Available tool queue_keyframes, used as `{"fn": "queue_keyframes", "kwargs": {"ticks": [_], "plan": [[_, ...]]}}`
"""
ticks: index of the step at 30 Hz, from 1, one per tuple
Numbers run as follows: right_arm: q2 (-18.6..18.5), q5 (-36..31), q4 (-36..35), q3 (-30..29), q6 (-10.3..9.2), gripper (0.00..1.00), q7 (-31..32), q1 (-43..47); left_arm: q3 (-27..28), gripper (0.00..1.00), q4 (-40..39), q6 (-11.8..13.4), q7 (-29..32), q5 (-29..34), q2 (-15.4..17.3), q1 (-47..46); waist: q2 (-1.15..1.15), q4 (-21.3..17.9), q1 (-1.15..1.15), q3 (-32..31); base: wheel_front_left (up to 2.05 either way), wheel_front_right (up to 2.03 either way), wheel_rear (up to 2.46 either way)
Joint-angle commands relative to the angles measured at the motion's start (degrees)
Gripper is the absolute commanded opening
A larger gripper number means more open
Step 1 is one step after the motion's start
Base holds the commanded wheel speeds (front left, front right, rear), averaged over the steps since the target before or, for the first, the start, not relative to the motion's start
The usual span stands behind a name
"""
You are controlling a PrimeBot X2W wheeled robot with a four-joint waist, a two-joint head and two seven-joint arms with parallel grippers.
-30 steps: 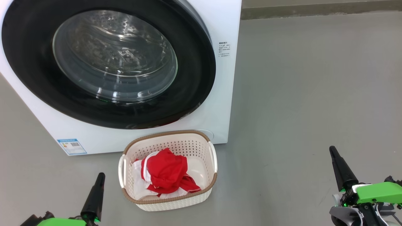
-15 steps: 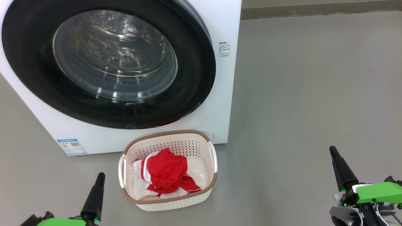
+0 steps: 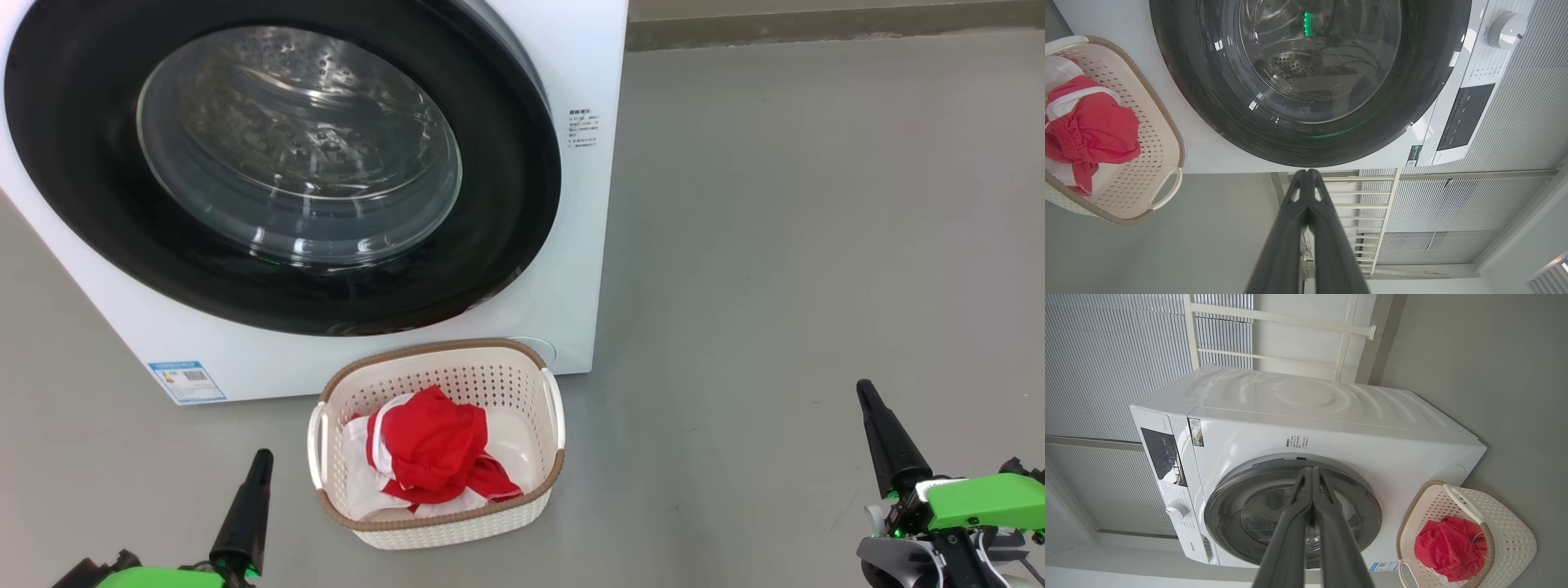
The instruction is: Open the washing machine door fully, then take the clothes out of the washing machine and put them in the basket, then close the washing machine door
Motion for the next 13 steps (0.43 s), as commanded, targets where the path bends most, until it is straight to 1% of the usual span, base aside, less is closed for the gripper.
{"fn": "queue_keyframes", "kwargs": {"ticks": [1, 13], "plan": [[-0.9, 0.3, -1.5, 0.9, 0.03, 0.00, 0.4, -2.4, 2.0, 0.00, -1.2, -0.4, 0.3, -0.4, 1.0, -2.4, 0.00, 0.0, 0.00, 0.0, 0.00, 0.00, 0.00], [-0.9, 0.3, -1.5, 0.9, 0.03, 0.00, 0.4, -2.4, 2.0, 0.00, -1.2, -0.4, 0.3, -0.4, 1.0, -2.4, 0.00, 0.0, 0.00, 0.0, 0.00, 0.00, 0.00]]}}
